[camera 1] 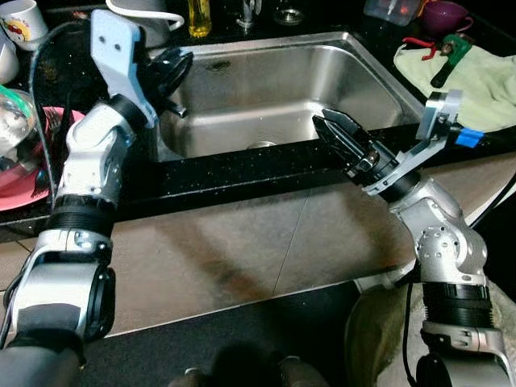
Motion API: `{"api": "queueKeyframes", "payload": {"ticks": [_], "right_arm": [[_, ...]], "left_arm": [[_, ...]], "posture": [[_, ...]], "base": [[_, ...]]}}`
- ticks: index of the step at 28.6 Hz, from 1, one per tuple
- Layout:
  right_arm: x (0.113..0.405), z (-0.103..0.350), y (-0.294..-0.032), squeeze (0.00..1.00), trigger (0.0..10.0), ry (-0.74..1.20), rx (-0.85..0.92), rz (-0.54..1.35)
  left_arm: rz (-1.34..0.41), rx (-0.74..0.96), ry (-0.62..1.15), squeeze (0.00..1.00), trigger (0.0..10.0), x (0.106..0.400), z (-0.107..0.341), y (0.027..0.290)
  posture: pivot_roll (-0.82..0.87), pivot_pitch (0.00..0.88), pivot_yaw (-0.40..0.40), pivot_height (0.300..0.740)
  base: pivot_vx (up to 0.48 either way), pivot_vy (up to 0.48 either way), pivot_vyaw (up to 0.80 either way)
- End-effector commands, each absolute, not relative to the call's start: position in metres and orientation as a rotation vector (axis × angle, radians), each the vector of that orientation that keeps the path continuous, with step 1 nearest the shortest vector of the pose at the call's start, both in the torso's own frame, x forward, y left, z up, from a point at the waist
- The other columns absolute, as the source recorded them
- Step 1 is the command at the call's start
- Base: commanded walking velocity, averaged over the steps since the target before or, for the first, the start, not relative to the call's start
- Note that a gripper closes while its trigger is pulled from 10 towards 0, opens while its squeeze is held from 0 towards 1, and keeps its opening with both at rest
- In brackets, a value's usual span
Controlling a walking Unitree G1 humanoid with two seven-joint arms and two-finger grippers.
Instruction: Kitchen organization
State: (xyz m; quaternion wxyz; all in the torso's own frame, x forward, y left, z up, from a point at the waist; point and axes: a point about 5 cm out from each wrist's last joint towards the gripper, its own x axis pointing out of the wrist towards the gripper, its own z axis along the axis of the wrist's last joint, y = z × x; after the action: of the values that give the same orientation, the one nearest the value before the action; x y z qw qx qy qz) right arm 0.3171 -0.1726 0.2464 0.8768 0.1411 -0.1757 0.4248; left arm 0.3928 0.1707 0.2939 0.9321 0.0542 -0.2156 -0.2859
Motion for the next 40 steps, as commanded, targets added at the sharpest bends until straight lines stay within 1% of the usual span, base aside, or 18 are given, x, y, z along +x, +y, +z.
{"api": "queueKeyframes", "payload": {"ticks": [1,4,8,10,11,12,13,21,26,27,28,29,31,36,40], "right_arm": [[0.314,0.247,-0.171,0.00,10.0,-0.360,0.287,0.899],[0.311,0.246,-0.170,0.00,10.0,-0.353,0.283,0.901],[0.309,0.246,-0.170,0.00,10.0,-0.337,0.263,0.911],[0.308,0.245,-0.169,0.00,10.0,-0.331,0.251,0.914],[0.308,0.245,-0.169,0.00,10.0,-0.328,0.249,0.917],[0.308,0.245,-0.169,0.00,10.0,-0.328,0.249,0.917],[0.307,0.245,-0.168,0.00,10.0,-0.327,0.249,0.921],[0.307,0.246,-0.166,0.00,10.0,-0.332,0.248,0.929],[0.307,0.248,-0.165,0.00,10.0,-0.340,0.250,0.932],[0.308,0.247,-0.163,0.00,10.0,-0.338,0.239,0.936],[0.308,0.247,-0.162,0.00,10.0,-0.335,0.235,0.937],[0.309,0.245,-0.160,0.00,10.0,-0.329,0.225,0.933],[0.310,0.244,-0.159,0.00,10.0,-0.325,0.219,0.930],[0.317,0.240,-0.152,0.00,10.0,-0.318,0.228,0.917],[0.320,0.238,-0.147,0.00,10.0,-0.321,0.240,0.922]], "left_arm": [[-0.627,0.098,-0.407,0.15,10.0,0.396,0.288,0.163],[-0.634,0.083,-0.371,0.13,10.0,0.400,0.280,0.158],[-0.581,0.106,-0.318,0.10,10.0,0.404,0.266,0.161],[-0.576,0.104,-0.310,0.12,10.0,0.405,0.263,0.163],[-0.573,0.098,-0.300,0.36,10.0,0.405,0.260,0.164],[-0.573,0.098,-0.300,0.36,10.0,0.405,0.260,0.164],[-0.568,0.092,-0.284,1.00,10.0,0.405,0.256,0.165],[-0.548,0.092,-0.286,1.00,10.0,0.406,0.255,0.166],[-0.540,0.089,-0.343,1.00,10.0,0.406,0.266,0.167],[-0.546,0.074,-0.449,0.67,10.0,0.402,0.285,0.166],[-0.549,0.070,-0.486,0.67,10.0,0.400,0.291,0.165],[-0.552,0.062,-0.528,0.00,10.0,0.397,0.297,0.164],[-0.554,0.058,-0.550,0.00,10.0,0.395,0.300,0.164],[-0.563,0.035,-0.669,0.00,10.0,0.373,0.312,0.159],[-0.526,0.024,-0.690,0.00,10.0,0.354,0.307,0.156]], "posture": [[-0.05,0.204,-0.009,0.740],[-0.05,0.211,-0.009,0.740],[-0.06,0.219,-0.010,0.740],[-0.06,0.221,-0.011,0.740],[-0.06,0.221,-0.011,0.740],[-0.06,0.221,-0.011,0.740],[-0.06,0.221,-0.010,0.740],[-0.06,0.210,-0.010,0.740],[-0.06,0.195,-0.008,0.740],[-0.05,0.185,-0.006,0.740],[-0.05,0.185,-0.006,0.740],[-0.05,0.178,-0.007,0.740],[-0.05,0.175,-0.008,0.740],[-0.03,0.159,-0.013,0.740],[-0.01,0.146,-0.013,0.740]], "base": [[0.000,0.000,0.00],[0.000,0.000,0.00],[0.000,0.000,0.00],[0.000,0.000,0.00],[0.000,0.000,0.00],[0.000,0.000,0.00],[0.000,0.000,0.00],[0.000,0.000,0.00],[0.000,0.000,0.00],[0.000,0.000,0.00],[0.000,0.000,0.00],[0.000,0.000,0.00],[0.000,0.000,0.00],[0.000,0.000,0.00],[0.000,0.000,0.00]]}}
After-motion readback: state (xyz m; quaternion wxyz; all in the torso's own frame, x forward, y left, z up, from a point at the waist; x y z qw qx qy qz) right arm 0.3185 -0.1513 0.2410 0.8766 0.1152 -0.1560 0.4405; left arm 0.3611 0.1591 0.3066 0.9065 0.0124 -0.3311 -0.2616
